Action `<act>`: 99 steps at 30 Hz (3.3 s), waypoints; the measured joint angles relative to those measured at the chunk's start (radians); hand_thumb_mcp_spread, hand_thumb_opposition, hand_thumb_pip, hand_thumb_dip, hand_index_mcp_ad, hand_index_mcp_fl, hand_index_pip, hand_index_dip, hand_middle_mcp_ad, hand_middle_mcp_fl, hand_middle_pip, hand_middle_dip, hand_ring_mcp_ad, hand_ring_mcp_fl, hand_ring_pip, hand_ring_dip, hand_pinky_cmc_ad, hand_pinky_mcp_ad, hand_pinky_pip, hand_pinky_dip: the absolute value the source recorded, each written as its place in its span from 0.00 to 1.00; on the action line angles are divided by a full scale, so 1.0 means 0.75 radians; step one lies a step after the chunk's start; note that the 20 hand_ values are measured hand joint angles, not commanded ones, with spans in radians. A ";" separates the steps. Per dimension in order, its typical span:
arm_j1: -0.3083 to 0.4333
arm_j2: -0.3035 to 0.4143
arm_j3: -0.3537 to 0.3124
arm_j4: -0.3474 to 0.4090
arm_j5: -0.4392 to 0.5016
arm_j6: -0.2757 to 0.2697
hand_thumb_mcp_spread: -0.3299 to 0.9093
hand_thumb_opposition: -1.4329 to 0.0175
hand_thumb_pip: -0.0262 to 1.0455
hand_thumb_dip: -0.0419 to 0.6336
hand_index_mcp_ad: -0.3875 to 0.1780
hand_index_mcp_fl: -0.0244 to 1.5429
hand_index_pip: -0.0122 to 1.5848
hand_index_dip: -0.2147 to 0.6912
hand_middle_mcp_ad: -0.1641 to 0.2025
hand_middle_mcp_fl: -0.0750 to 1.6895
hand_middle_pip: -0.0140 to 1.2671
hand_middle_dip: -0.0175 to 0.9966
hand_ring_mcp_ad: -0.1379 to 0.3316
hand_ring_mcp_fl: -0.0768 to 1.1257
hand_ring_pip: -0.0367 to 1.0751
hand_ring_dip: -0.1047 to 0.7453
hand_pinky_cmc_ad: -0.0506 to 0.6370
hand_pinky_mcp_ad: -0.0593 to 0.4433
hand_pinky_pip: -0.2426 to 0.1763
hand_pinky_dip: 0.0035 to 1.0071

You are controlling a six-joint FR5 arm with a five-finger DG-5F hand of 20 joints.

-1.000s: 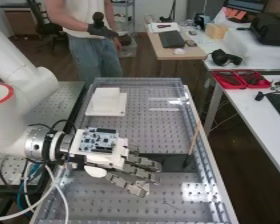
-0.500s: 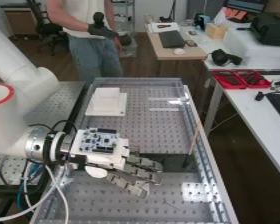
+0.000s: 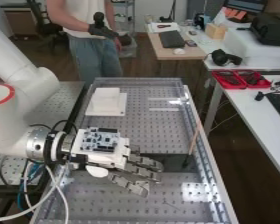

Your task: Grab the bearing and place it in the white container

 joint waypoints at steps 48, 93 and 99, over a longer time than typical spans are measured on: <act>-0.002 -0.001 -0.004 0.010 0.001 -0.014 0.62 0.40 0.52 0.53 0.48 0.18 0.86 0.50 0.63 0.08 0.11 0.22 0.57 0.07 0.12 0.21 0.60 0.70 0.48 0.19; 0.245 0.319 -0.128 -0.093 0.227 -0.014 0.62 0.39 0.50 0.53 0.48 0.23 0.85 0.48 0.63 0.11 0.11 0.22 0.57 0.07 0.12 0.22 0.60 0.70 0.52 0.19; 0.411 0.376 -0.167 -0.102 0.470 -0.020 0.62 0.39 0.50 0.53 0.48 0.23 0.85 0.48 0.63 0.11 0.11 0.22 0.57 0.07 0.12 0.22 0.60 0.70 0.52 0.19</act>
